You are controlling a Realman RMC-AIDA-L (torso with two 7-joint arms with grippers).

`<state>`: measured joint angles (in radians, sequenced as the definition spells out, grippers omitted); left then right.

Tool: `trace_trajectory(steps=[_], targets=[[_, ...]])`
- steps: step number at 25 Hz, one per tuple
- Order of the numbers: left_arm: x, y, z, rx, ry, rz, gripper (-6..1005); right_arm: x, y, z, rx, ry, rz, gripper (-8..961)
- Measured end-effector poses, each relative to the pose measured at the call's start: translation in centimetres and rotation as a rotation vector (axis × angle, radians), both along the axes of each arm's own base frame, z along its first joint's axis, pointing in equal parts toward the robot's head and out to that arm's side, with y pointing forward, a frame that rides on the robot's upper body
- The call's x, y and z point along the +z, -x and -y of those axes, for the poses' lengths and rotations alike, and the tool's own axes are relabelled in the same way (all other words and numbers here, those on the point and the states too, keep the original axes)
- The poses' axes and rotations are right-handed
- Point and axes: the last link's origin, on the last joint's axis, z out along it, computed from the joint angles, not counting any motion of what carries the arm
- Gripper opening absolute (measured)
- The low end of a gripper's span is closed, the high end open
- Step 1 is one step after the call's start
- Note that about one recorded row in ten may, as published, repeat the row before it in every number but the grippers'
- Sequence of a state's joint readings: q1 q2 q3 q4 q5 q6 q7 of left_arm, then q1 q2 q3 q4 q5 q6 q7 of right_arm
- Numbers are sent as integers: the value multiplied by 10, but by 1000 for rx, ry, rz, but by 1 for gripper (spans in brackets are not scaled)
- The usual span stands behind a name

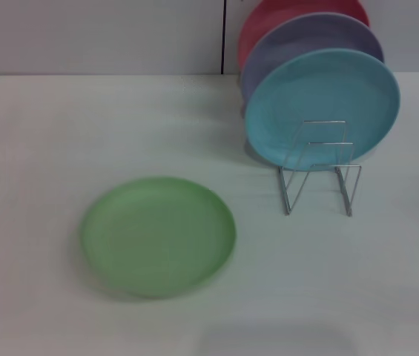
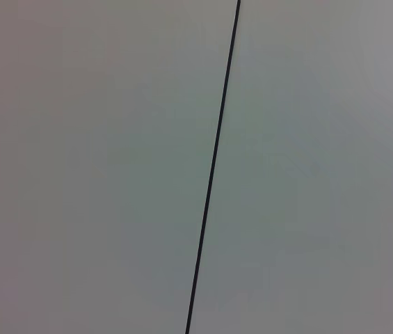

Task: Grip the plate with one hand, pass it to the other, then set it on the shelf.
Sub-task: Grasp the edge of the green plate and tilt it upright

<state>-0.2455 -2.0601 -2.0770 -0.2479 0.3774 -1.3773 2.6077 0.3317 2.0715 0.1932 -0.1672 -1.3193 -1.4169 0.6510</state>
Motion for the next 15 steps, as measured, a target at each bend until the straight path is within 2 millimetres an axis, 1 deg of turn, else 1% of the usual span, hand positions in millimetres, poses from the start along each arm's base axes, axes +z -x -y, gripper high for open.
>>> trace_trajectory(steps=[15], targets=[[0, -1, -2, -4, 2, -3, 810, 0, 1, -2, 5, 5, 0, 652]])
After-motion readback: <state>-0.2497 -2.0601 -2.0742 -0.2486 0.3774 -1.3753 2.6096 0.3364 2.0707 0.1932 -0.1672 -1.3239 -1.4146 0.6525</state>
